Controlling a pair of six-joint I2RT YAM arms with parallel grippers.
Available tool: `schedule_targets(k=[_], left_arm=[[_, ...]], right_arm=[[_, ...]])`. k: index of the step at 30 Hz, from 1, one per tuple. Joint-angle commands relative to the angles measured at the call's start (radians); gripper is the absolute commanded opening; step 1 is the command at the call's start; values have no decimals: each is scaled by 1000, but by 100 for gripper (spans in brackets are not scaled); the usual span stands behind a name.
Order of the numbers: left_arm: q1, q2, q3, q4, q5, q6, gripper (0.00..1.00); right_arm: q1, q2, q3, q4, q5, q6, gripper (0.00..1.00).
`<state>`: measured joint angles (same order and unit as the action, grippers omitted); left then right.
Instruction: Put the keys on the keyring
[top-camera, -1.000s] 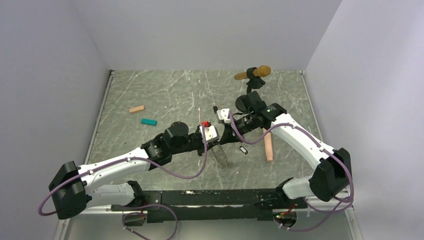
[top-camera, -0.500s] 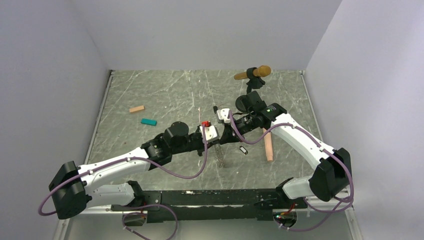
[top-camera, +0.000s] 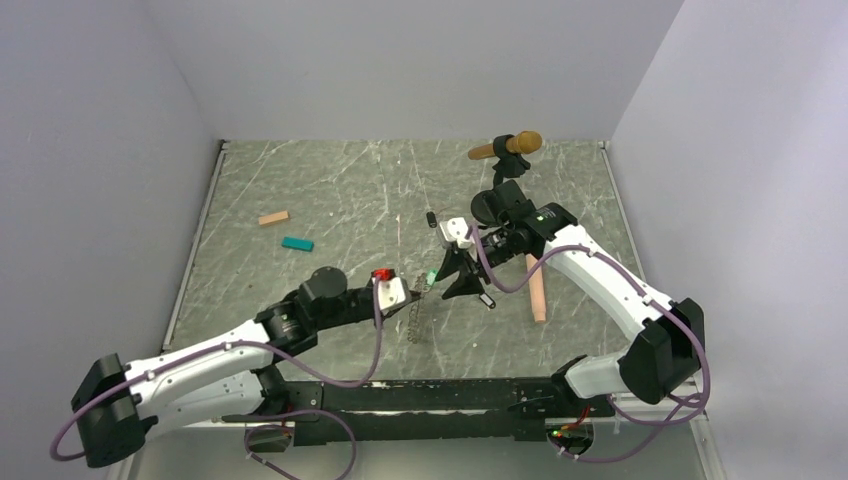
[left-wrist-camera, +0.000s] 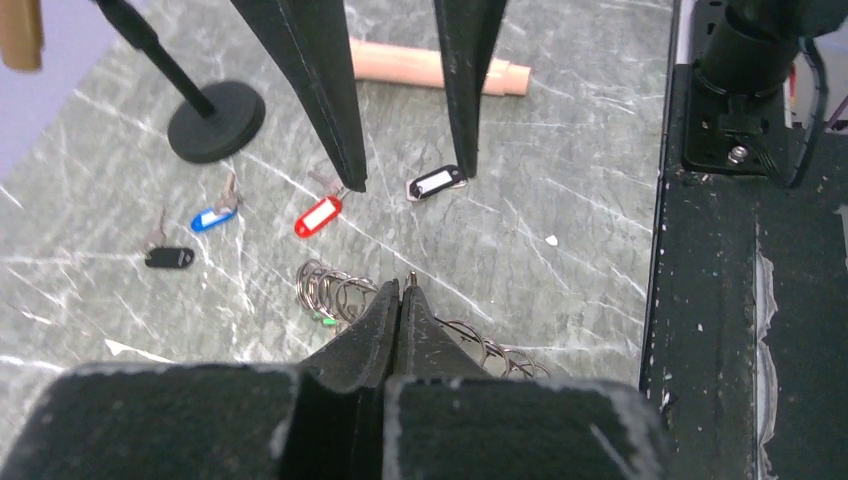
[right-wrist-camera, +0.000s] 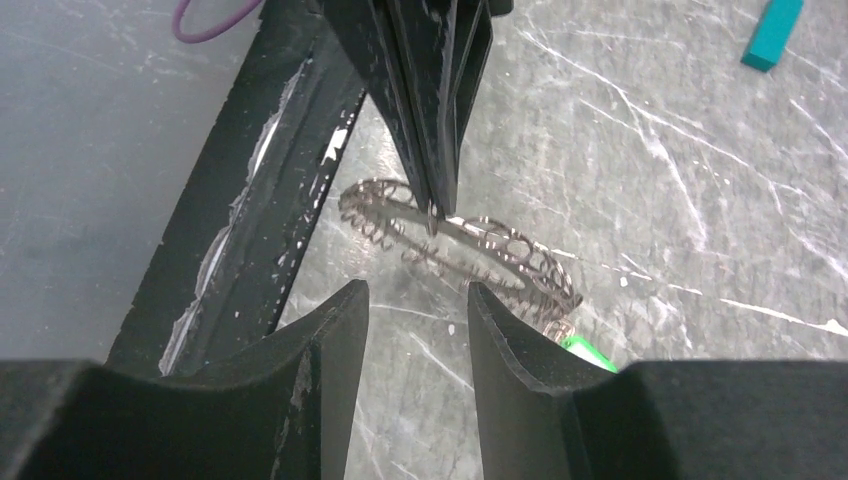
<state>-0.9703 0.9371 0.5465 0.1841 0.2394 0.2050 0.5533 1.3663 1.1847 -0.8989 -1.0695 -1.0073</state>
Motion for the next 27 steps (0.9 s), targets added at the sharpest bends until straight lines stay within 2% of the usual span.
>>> schedule_targets(k=[1,4,6,9,14,23,27], left_arm=[[0,-158,-47,106,98,117,0],[34,-248,-62,73,163,147,0],[83,-301,-91,103,221,103,0],[172,-362,-164,270,303,-24,0],[210,-373,-229,463,385,-173,0],[243,-349,-179,450,514,-188,0],[250,-341,-174,449,525,-193,0]], right_arm=[[-15,-37,31,-79,-88,-125,46],[-17,-35,26,-106,-105,-170,46],[-17,-31,25,-149,-124,-232,47],[-17,-34,16,-197,-155,-326,47],[-17,-49,-3,-213,-183,-381,48],[-16,-51,-3,-227,-181,-405,49],[-16,-50,-4,-228,-183,-407,49]])
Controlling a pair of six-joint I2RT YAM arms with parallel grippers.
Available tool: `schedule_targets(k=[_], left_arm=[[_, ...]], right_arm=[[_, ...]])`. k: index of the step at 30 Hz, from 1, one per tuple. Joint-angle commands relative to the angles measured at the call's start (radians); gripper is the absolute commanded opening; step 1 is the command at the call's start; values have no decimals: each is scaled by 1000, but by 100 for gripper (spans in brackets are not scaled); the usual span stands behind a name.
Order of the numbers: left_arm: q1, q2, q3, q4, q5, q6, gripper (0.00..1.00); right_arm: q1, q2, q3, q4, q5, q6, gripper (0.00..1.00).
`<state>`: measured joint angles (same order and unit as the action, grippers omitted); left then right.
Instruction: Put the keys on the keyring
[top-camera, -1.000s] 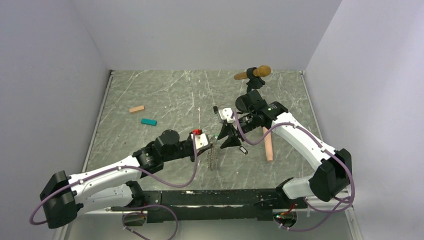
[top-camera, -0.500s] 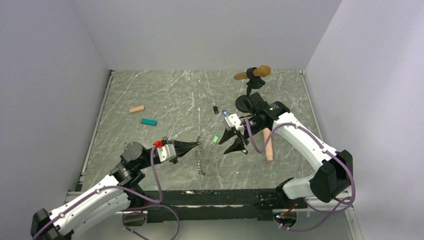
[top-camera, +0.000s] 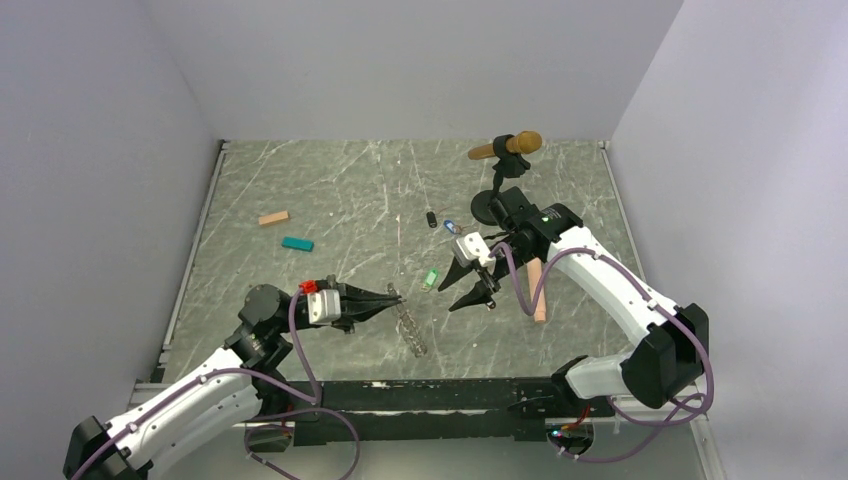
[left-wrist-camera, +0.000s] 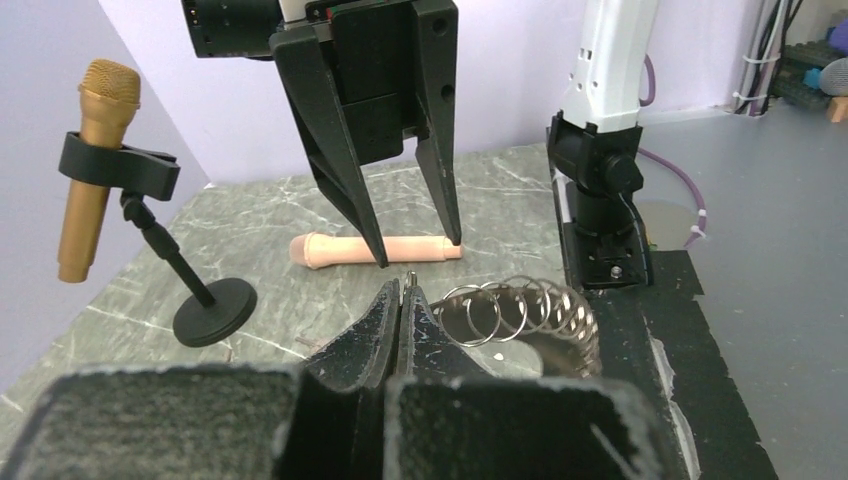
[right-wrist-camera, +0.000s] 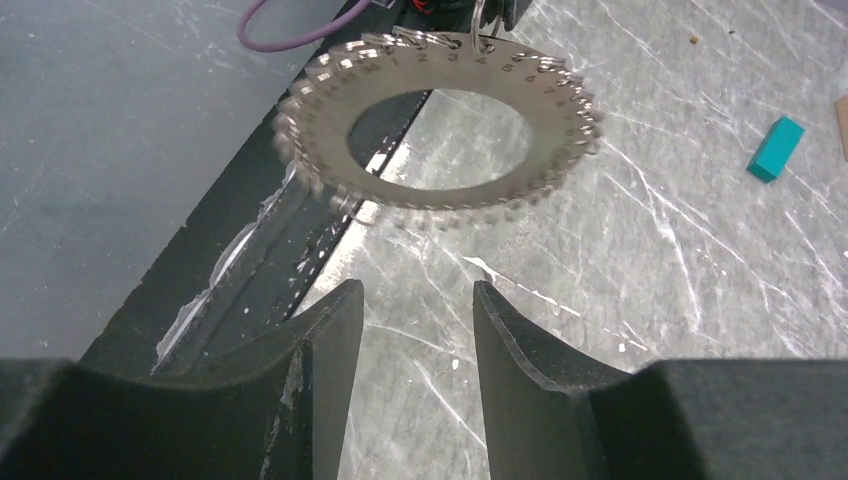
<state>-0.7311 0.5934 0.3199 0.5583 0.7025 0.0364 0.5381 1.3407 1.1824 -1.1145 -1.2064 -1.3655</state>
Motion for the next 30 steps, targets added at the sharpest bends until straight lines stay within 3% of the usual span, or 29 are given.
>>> schedule_targets(k=[1,11,17,24,27,30], left_arm=[[13,2,51,77,60,-28,0],[31,-7,24,129,19,-115,0],[33,-8,38,53,-34,-104,0],[61,-49,56,-101,-111,-49,0],[86,-75,57,-149,-106,-31,0],[112,-91,67,-190,-92,-5,0]], right_arm=[[-2,-25,-1,-14,-47,-49,49],[-1,-22,-4,-9,-40,-49,49],[-18,-18,-19,35,-13,-7,51],[-215,2,-57,71,6,51,55],[-277,10,-85,75,89,56,55],[-300,-19,-170,195,196,127,56]])
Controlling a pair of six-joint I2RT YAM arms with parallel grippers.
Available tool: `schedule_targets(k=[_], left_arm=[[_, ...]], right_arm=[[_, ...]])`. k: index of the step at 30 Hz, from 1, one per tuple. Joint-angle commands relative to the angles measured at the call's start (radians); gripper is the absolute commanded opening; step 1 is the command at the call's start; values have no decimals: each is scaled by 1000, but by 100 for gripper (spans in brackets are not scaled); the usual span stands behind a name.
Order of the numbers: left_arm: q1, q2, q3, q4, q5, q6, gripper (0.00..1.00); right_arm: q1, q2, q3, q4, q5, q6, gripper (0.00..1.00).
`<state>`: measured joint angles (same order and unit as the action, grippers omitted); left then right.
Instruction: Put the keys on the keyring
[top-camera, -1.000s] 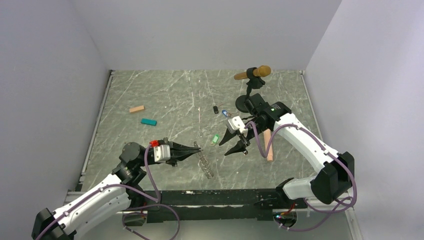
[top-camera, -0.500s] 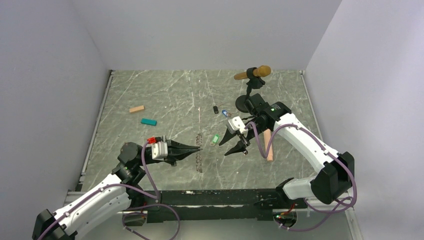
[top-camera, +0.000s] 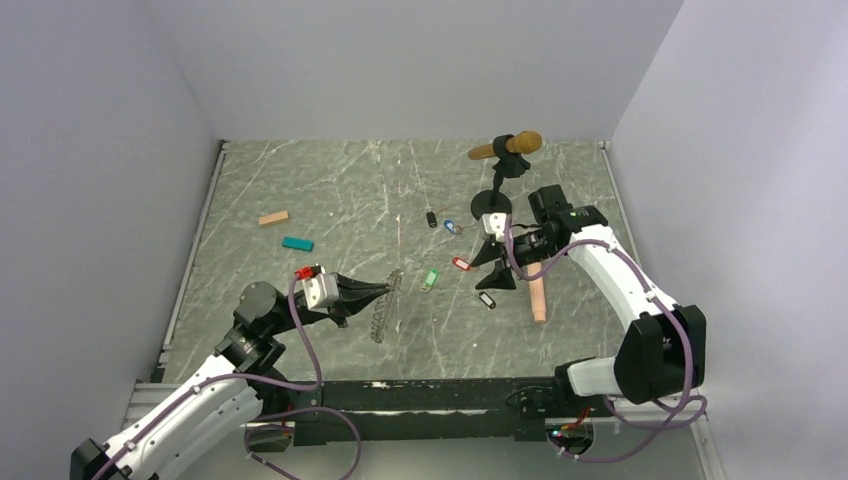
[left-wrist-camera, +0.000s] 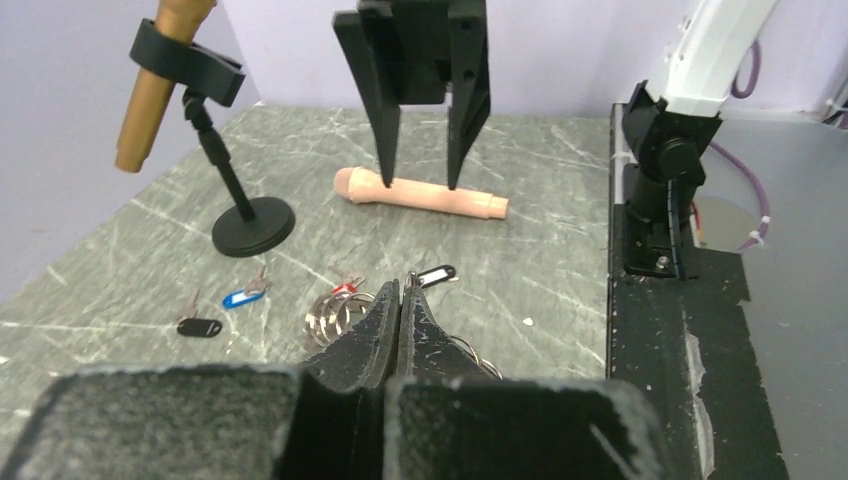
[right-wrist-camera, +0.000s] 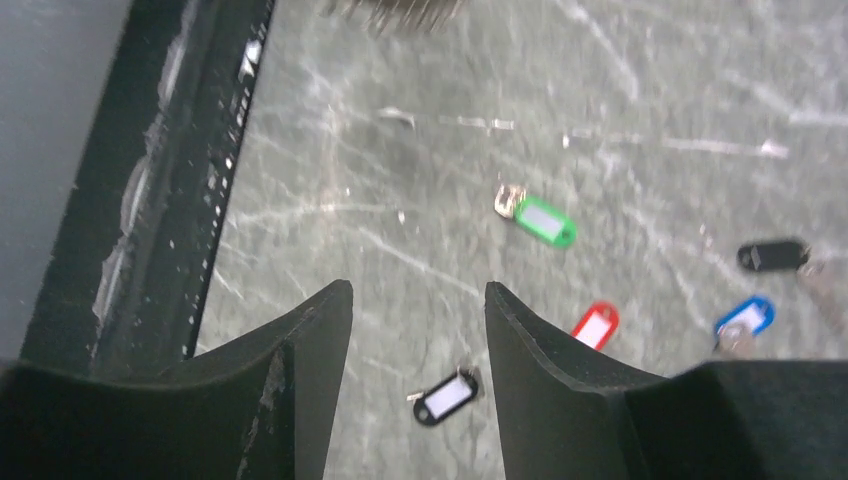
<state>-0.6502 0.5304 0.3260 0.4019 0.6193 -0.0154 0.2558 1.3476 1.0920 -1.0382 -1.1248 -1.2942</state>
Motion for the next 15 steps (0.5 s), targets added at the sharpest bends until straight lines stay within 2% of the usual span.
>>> schedule_targets(k=[1,4,8,15], left_arm=[[32,-24,73,-44,-8,46,0],[37,5,139,-122,17,73,0],[42,35,234,-281,51,172,0],[45,7,270,-432,44,287,0]], right_arm=[[-18,-36,-110,162,158,80,56],[-22,-60,-180,234,243,84,57],[-44,-55,-234,271,268,27,57],[-45,-43,-305,406,395,-24,54]])
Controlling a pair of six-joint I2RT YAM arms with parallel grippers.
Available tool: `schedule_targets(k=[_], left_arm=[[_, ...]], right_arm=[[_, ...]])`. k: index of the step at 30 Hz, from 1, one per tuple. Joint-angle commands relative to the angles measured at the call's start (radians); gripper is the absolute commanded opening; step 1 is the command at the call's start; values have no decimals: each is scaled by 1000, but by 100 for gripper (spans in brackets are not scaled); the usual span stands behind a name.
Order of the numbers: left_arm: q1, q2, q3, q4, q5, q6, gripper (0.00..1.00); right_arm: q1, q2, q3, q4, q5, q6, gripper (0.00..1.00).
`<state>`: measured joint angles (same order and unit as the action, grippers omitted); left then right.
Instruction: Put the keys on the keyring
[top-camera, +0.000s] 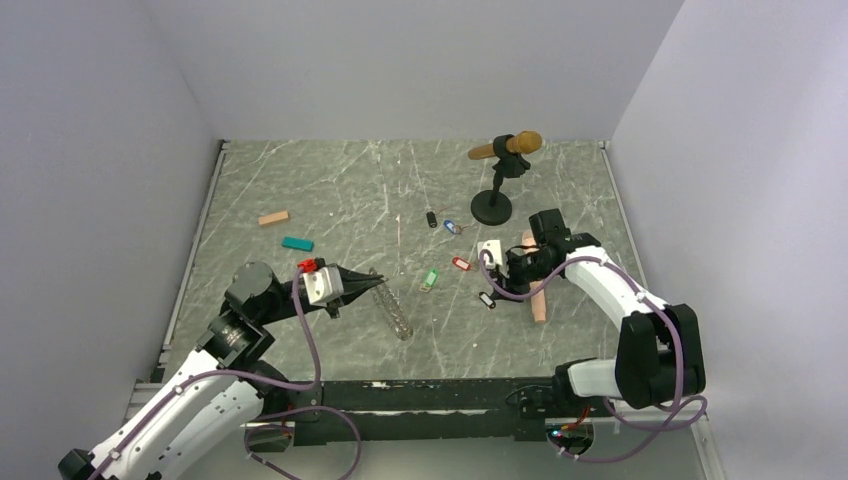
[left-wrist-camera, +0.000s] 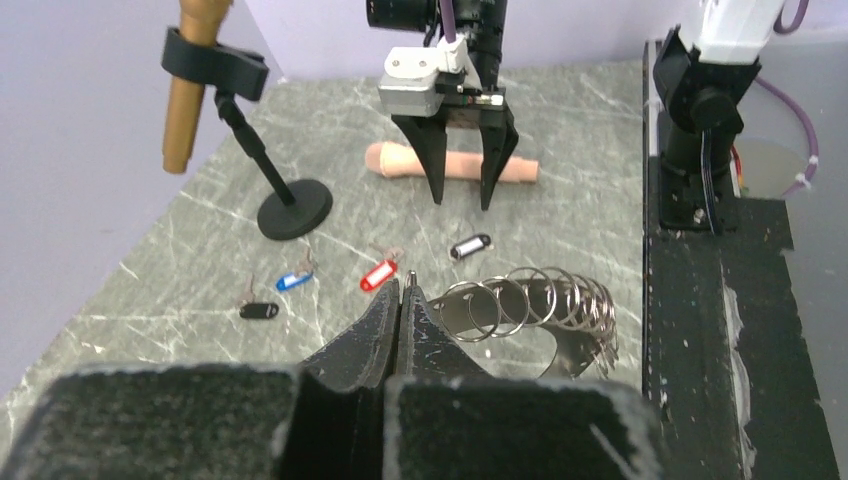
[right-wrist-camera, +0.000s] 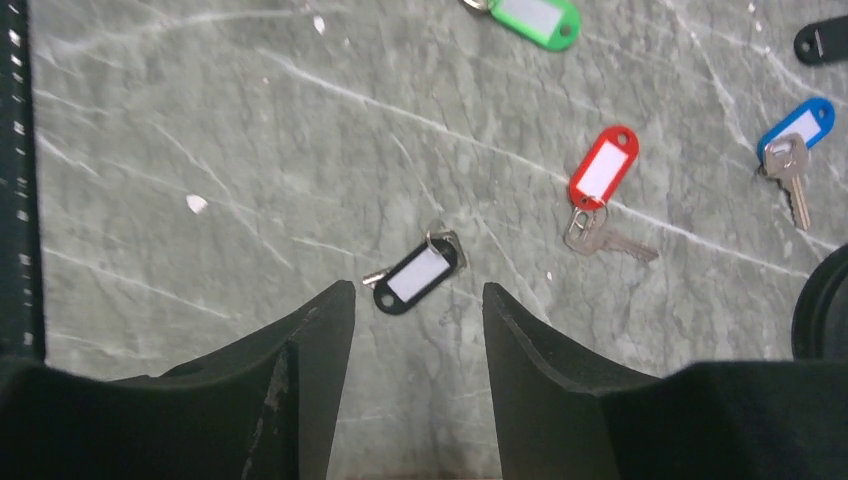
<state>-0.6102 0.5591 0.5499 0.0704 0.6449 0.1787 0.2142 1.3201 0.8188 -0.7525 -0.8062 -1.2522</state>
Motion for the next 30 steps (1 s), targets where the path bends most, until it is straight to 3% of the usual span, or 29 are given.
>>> schedule_targets(k=[1,11,30], left_arm=[[7,-29,47,-114,11,105,0],[6,-27,65,-206,-4,160,0],[29,-6,65,-198,41,153,0]], right_arm=[[-2,-10,-31,126,73,-81,52],[122,129,10,135,164,-131,42],[149,206,11,194,223,-111,36]])
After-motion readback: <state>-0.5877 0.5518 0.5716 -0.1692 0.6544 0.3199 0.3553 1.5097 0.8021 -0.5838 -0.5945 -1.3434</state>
